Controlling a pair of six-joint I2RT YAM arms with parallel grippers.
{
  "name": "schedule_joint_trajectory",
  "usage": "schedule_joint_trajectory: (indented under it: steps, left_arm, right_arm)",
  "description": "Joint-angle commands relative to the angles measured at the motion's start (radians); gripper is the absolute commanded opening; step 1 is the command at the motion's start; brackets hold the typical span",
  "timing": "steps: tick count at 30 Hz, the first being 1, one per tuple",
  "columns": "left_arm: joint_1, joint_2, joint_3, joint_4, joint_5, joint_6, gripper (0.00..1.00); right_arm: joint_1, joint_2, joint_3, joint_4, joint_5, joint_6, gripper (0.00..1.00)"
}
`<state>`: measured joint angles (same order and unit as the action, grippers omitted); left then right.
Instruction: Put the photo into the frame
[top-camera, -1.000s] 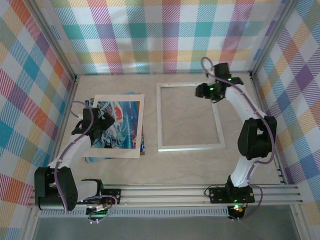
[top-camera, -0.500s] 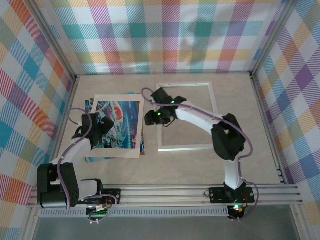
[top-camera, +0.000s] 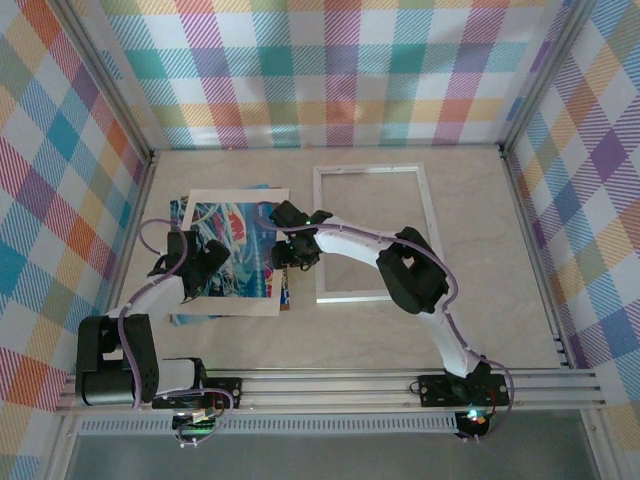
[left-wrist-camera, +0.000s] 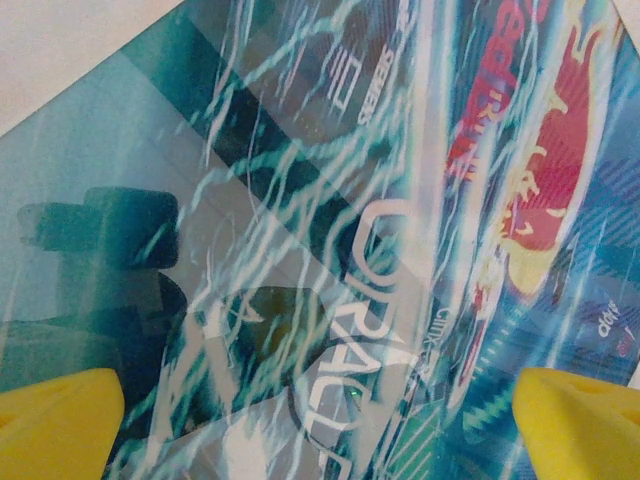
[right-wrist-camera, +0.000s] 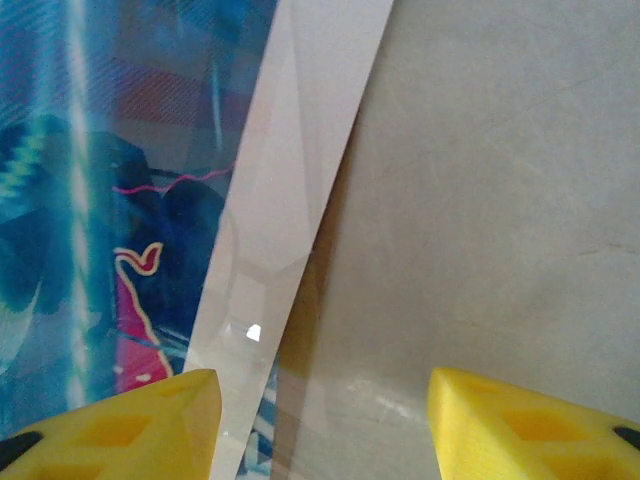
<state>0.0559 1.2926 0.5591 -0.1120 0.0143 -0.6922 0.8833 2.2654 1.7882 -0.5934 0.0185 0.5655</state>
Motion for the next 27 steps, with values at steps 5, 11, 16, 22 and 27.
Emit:
schedule_joint_trajectory:
  steps: [5,11,16,22,27]
  left_arm:
    - [0.015,0.033,-0.022,0.010,-0.014,-0.025,1.00]
    - [0.015,0.059,-0.028,0.018,-0.001,-0.036,1.00]
    - [0.015,0.072,-0.036,0.023,-0.002,-0.036,1.00]
    - [0.015,0.072,-0.036,0.022,0.002,-0.038,1.00]
    - [0.014,0.066,-0.042,0.024,-0.002,-0.042,1.00]
  right_arm:
    - [0.017,0.020,0.009,0.053,-0.065,0.019,0.57]
    - [0.036,0.016,-0.011,0.077,-0.117,0.032,0.58]
    - [0.036,0.001,-0.033,0.059,-0.098,0.043,0.58]
    - [0.036,-0.021,-0.050,0.010,-0.044,0.057,0.61]
    - [0.037,-0.025,-0.091,0.071,-0.137,0.070,0.61]
